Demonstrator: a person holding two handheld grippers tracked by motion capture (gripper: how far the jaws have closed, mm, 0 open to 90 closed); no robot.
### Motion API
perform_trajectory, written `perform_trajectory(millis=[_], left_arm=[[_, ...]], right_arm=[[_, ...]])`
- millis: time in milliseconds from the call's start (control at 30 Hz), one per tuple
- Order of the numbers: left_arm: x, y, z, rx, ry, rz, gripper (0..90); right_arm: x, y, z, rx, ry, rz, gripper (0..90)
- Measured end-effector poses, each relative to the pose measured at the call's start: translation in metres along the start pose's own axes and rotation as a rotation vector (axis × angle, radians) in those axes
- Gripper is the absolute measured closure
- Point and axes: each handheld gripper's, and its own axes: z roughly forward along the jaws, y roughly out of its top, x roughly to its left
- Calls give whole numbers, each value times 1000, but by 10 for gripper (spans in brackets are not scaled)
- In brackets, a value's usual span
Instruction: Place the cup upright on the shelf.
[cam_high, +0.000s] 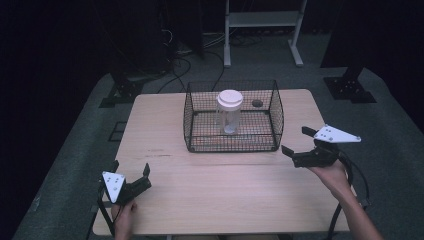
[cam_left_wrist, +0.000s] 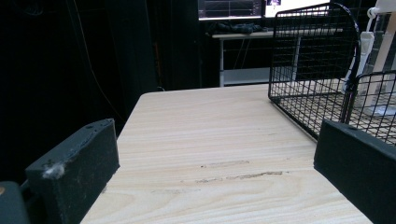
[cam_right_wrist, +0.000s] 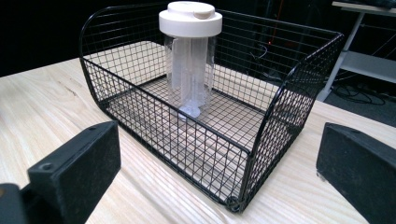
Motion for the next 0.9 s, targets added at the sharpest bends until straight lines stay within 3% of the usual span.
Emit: perform_trajectory(millis=[900], left_arm=[[0,0,0,-2,-1,0,0]], right_arm=[[-1,-38,-22,-2,-34,55,0]])
